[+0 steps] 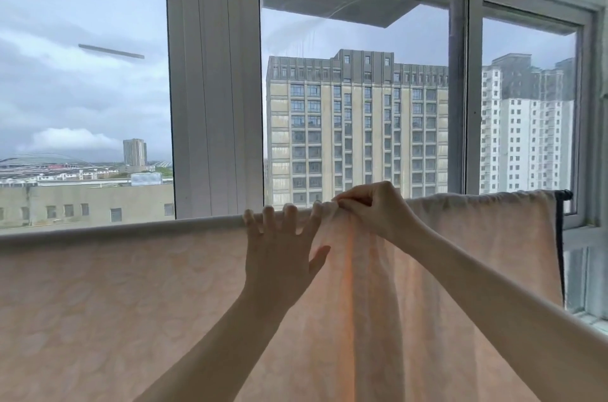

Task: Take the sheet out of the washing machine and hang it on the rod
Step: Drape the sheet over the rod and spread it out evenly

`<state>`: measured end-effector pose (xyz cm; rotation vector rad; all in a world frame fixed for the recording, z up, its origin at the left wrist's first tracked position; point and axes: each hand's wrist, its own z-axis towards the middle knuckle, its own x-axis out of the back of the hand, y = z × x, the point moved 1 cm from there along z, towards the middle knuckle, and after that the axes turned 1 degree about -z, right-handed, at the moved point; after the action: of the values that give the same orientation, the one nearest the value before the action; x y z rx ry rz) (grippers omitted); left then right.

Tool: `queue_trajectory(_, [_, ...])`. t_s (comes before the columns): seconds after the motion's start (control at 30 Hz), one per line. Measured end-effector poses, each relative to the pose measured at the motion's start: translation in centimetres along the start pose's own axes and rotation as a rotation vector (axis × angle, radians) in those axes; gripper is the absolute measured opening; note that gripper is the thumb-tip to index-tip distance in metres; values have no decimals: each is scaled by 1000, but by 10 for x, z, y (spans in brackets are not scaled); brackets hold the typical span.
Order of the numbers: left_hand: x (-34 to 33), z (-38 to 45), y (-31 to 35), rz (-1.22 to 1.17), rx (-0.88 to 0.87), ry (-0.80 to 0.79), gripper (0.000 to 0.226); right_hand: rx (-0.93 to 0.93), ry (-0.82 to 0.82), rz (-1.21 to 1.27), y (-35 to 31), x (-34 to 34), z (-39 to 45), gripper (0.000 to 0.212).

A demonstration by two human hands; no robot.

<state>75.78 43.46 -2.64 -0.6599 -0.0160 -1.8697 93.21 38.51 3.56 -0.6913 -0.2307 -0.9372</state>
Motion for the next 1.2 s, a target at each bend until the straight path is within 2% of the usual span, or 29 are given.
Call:
queue_trajectory(0.13, [1,-4,-5,-3,-7,26,68,-1,-150,14,-8,14,3,19])
queue_trajectory(0.27, [1,-5,-7,-57,15,61,69,-30,-301,-205,-10,32,9,24])
queue_trajectory(0.33, [2,-5,-5,-74,19,63,69,-31,-325,-275,-9,34,10,21])
queue_trajectory(0.57, [5,-7,-4,-68,2,74,69,88,-70,-426,-9,23,1,16])
queue_trajectory(0.7, [3,-9,-7,-55,-16,74,69,-20,110,-462,2,45,7,18])
queue_trajectory(0.9, [0,-6,1,-38,-20,65,74,-59,30,-421,19,54,-8,17])
queue_trajectory(1.1, [8,6,13,-56,-2,-4,74,-58,51,-329,24,61,-15,16])
queue_trajectory(1.2, [8,12,30,-82,-61,-16,75,-61,76,-301,26,61,-15,15])
